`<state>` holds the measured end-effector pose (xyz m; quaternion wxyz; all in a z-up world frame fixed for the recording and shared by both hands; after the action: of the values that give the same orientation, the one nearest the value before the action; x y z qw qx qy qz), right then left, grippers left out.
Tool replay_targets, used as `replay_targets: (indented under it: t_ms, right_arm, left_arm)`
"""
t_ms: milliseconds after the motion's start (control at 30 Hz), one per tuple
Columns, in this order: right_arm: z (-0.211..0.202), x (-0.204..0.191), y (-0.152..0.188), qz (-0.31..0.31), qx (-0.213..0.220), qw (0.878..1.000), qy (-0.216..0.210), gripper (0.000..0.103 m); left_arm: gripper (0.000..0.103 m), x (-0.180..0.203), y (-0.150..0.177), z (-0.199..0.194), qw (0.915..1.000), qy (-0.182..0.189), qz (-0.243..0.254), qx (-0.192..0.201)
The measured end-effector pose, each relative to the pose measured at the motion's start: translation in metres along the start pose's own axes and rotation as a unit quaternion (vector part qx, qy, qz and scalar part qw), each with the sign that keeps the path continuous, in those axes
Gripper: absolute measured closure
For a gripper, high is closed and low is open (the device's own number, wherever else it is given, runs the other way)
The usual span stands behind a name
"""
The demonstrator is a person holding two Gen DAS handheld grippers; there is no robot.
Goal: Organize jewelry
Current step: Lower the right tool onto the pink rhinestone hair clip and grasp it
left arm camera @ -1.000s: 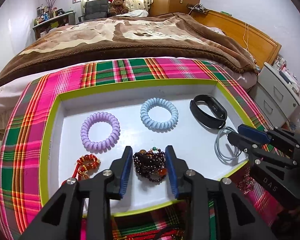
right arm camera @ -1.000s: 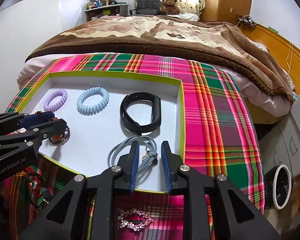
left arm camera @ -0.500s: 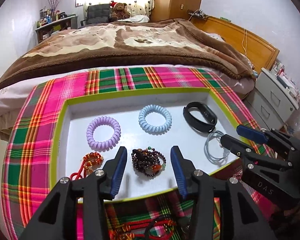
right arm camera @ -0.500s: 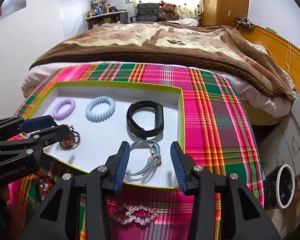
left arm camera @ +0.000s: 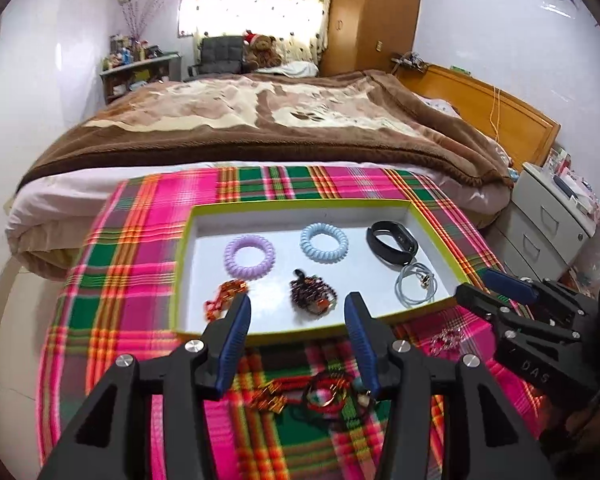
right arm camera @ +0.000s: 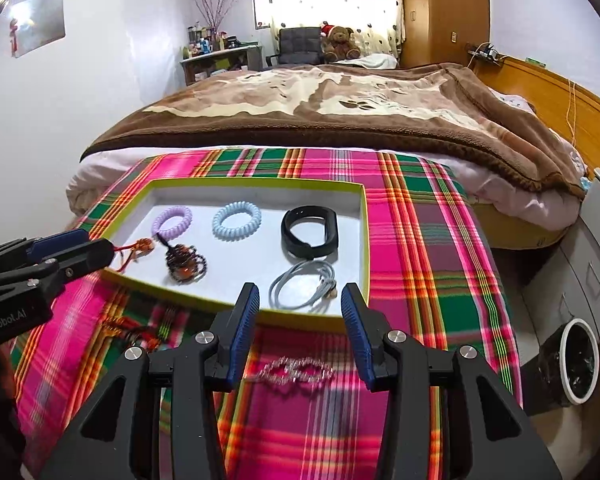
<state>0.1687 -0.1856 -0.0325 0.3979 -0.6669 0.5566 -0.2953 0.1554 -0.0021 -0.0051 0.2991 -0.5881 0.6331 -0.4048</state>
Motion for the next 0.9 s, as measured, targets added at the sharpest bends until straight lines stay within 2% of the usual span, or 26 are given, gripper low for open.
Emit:
replay_targets:
  t_ms: [267,500,700,900]
  right_arm:
    - [-0.025,0.006,0.011,0.022,0.007,1.0,-0.001,0.059]
    - [-0.039,0.026,0.027,0.05,0.003,0.999,0.01,0.059]
    - [-0.03,0.048,0.047,0.093,-0.033,0.995,0.004,0.059]
    - [-0.011,0.034,0.05,0.098,-0.054,0.993,-0.03,0.059]
  left_arm:
    - [0.052,-0.016,0.013,-0.033,0.9995,-0.029,-0.009,0.013]
    - [0.051,-0.032,0.029,-0.059,0.9988,-0.009,-0.044,0.021]
    - [0.048,-0.049,0.045,-0.07,0.9954,0.002,-0.093,0.022]
    - [0.048,-0.062,0.057,-0.069,0.9944,-0.014,-0.104,0.011]
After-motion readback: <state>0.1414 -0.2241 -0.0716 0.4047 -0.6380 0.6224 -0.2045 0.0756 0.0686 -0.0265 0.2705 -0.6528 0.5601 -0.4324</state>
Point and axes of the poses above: each gripper's, at about its wrist camera, not at the fingertips, and z roughly the way its jaws point, x to its right, y to its underside, the point moved 4 cm from there along z, roughly the way its jaws point, and after that the axes turned 13 degrees about x, right-handed, at the moved point
